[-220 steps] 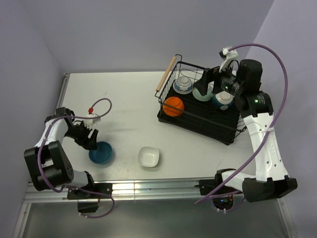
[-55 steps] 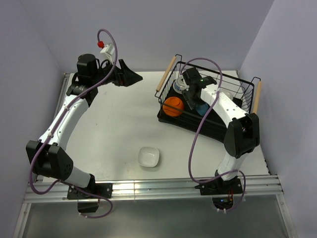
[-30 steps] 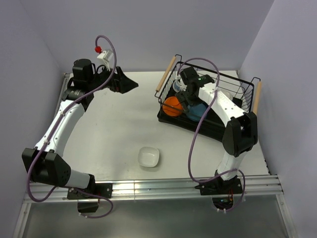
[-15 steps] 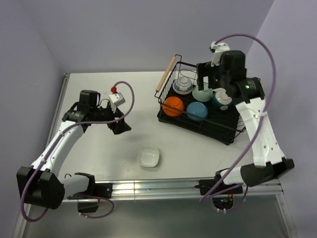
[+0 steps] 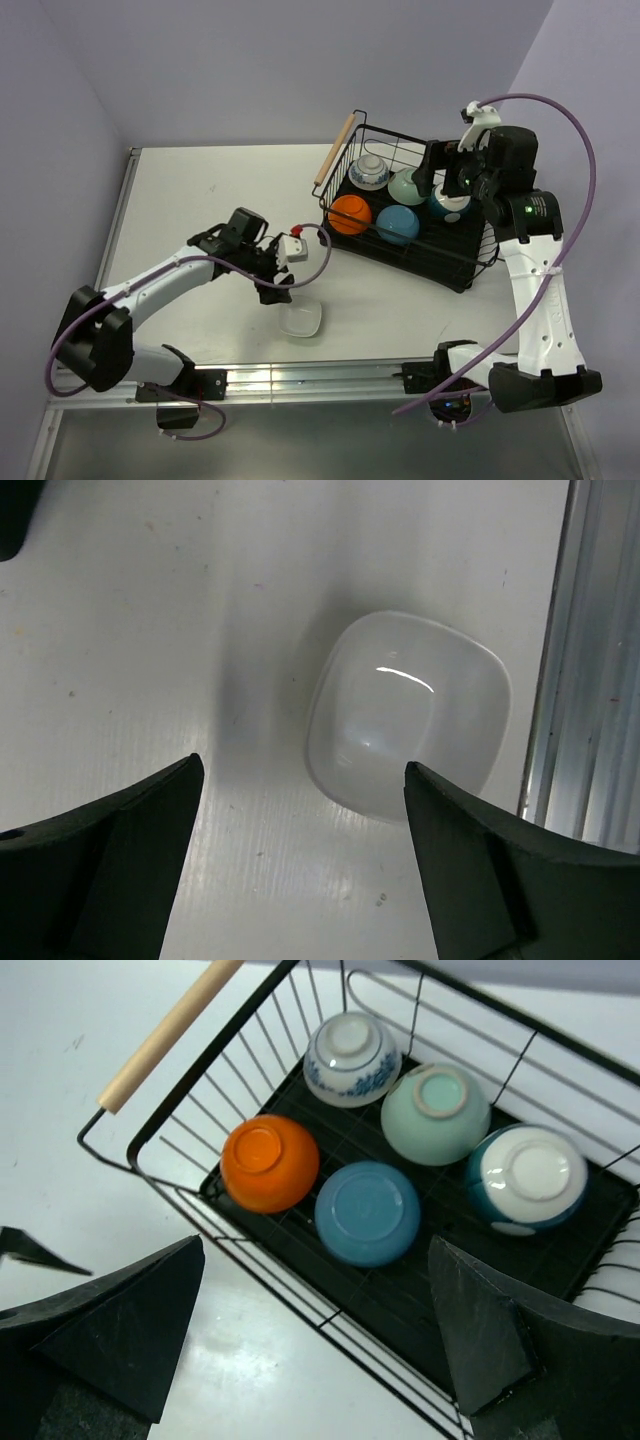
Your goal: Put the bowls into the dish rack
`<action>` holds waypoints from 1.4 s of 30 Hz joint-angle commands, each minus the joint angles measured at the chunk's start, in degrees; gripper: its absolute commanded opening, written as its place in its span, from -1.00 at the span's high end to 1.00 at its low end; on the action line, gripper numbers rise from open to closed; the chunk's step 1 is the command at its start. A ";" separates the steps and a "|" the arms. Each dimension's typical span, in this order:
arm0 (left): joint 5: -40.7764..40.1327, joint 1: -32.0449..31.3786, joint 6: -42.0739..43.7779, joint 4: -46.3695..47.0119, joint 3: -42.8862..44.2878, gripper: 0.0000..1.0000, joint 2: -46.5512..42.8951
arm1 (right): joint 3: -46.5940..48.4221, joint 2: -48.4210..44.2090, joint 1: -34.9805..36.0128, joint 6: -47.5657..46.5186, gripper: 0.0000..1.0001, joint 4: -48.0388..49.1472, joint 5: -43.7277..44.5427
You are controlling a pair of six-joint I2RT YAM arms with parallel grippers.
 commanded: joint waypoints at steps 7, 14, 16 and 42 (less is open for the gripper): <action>-8.60 -8.91 7.38 4.12 2.70 -0.56 9.07 | -2.90 -3.94 -0.65 3.42 -1.00 -0.46 -7.57; -11.41 -12.69 8.09 5.26 1.91 -0.05 12.86 | -3.78 -4.12 -0.65 4.04 -1.00 -0.37 -8.28; -11.68 -13.39 8.00 5.35 1.38 0.13 12.77 | -3.87 -4.21 -0.65 4.04 -1.00 -0.37 -8.19; -7.55 -8.05 -17.74 1.57 27.19 1.00 -3.32 | -6.14 -3.77 -0.74 6.32 -1.00 -1.26 -29.96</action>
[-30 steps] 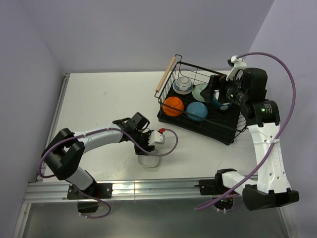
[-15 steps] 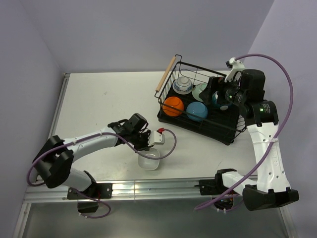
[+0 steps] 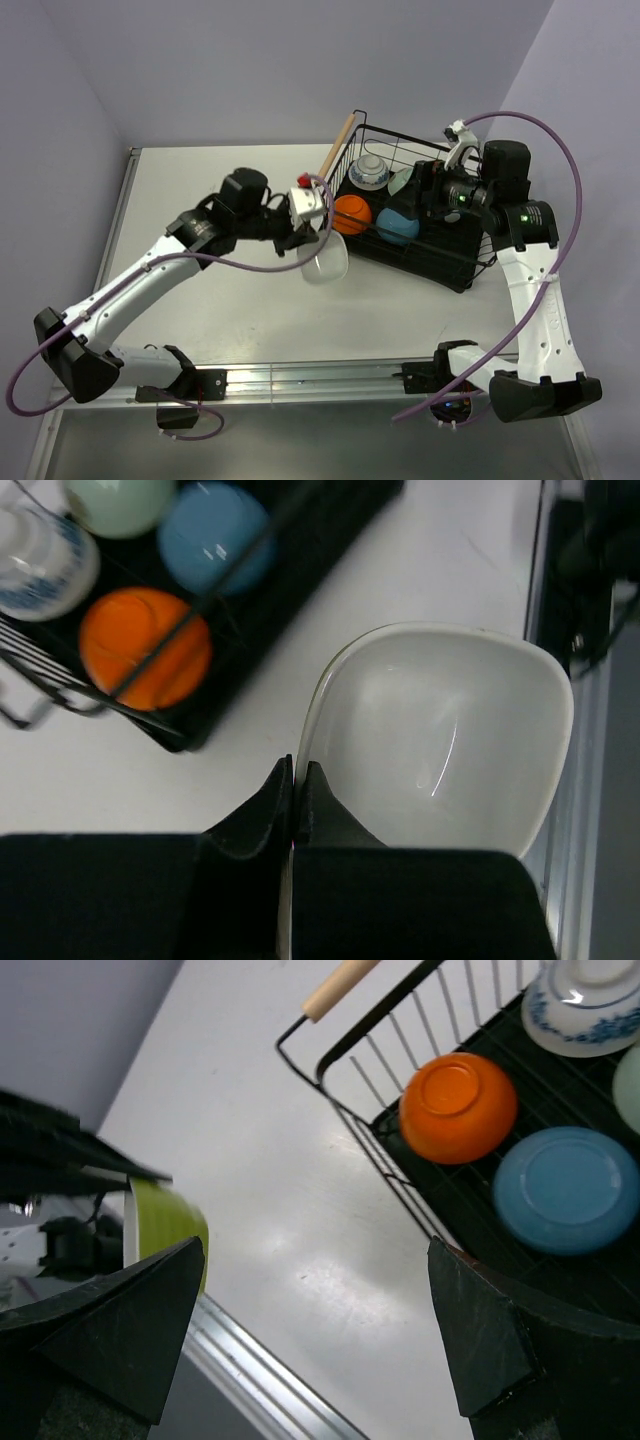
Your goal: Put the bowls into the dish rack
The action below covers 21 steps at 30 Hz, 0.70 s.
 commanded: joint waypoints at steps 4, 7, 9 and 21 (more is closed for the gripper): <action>0.80 4.61 -7.91 5.80 9.46 1.00 1.94 | -2.16 -2.11 -0.30 3.82 -0.98 2.12 -12.65; 2.29 6.01 -9.84 7.38 11.22 1.00 3.43 | -4.00 -2.46 -0.30 6.97 -0.95 3.87 -16.78; 3.87 7.07 -11.51 9.23 11.93 1.00 4.40 | -6.90 -3.08 -0.30 10.30 -0.93 6.67 -21.07; 13.63 8.22 -14.33 12.66 14.74 0.99 8.88 | -13.15 -1.50 1.19 21.30 -0.92 15.03 -28.04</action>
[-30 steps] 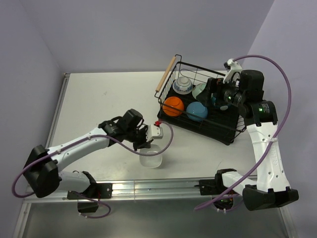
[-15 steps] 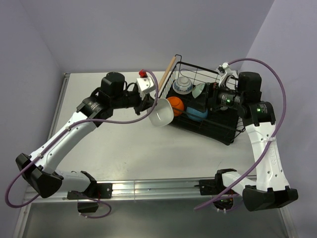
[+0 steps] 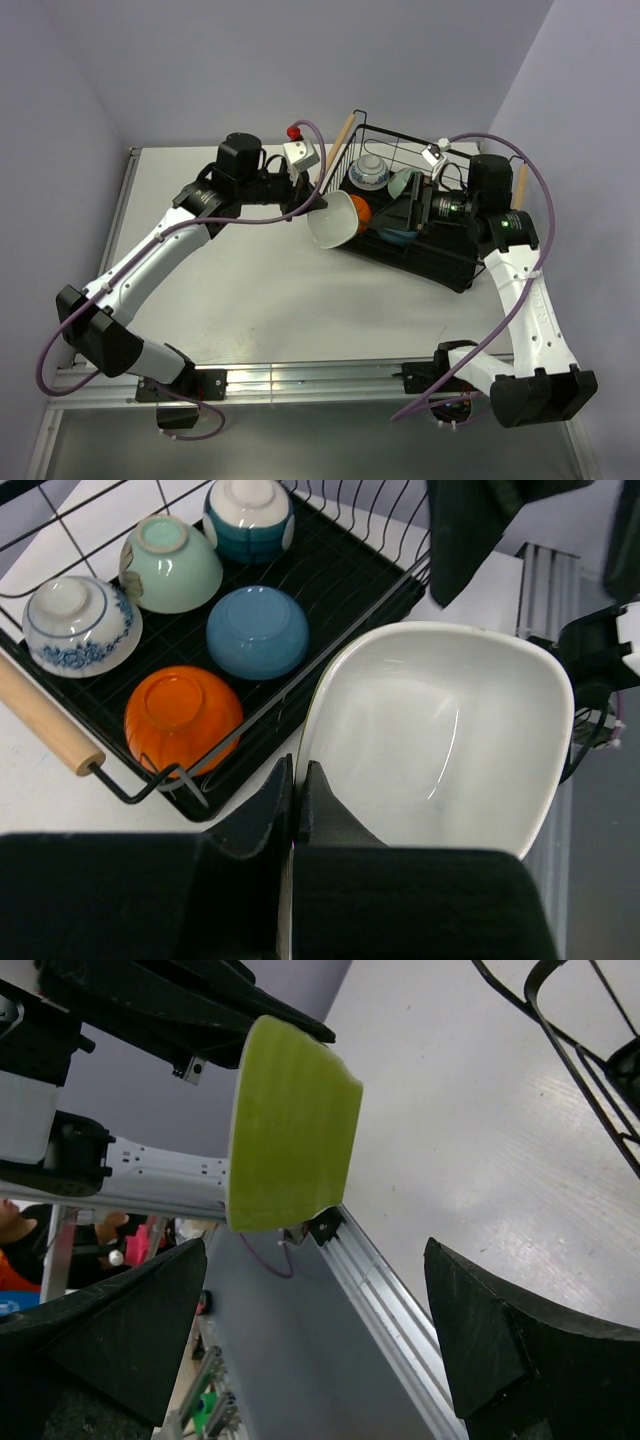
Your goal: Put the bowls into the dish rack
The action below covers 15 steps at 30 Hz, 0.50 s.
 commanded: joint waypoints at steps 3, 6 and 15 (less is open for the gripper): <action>5.70 -0.02 -2.98 5.19 2.98 0.99 0.03 | -2.07 1.15 1.78 7.52 -0.92 8.05 -3.69; 5.70 -0.02 -3.60 5.72 2.63 0.99 0.30 | -2.51 2.29 2.40 9.99 -0.91 10.07 -7.19; 5.09 -0.55 -3.34 5.72 2.72 0.99 0.91 | -1.81 3.61 6.79 13.52 -0.91 13.78 -7.57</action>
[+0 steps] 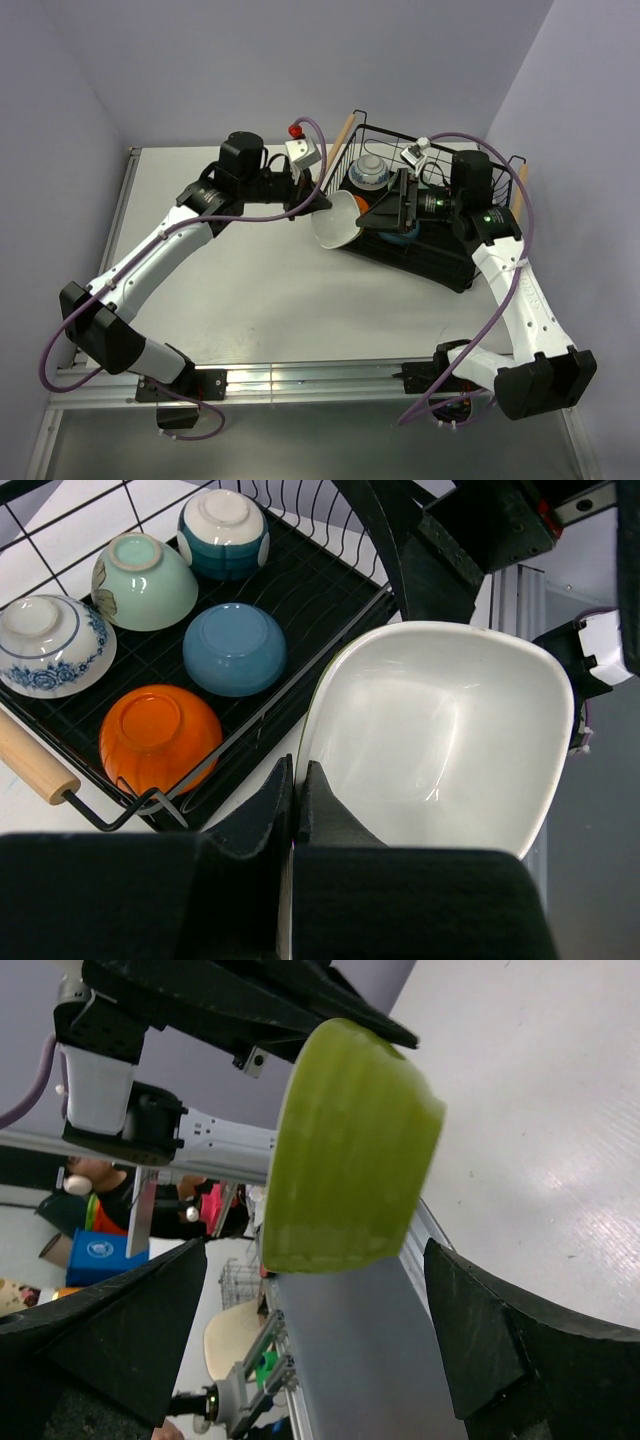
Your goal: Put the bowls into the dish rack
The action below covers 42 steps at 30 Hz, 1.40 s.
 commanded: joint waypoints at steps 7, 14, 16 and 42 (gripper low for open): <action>0.05 -1.25 -0.12 2.57 2.65 0.99 0.04 | 0.92 2.65 3.75 2.53 -0.85 3.51 -0.46; -1.18 -2.04 0.31 1.87 2.92 0.99 0.21 | 3.29 4.41 3.92 1.29 -0.63 1.66 -0.02; -1.97 -2.40 0.49 1.78 3.01 0.99 0.30 | 3.82 4.94 4.10 0.94 -0.50 1.22 0.16; -6.46 -2.14 -1.79 0.28 3.88 -0.35 -0.75 | 8.92 6.44 0.50 -2.66 1.00 -2.47 -0.11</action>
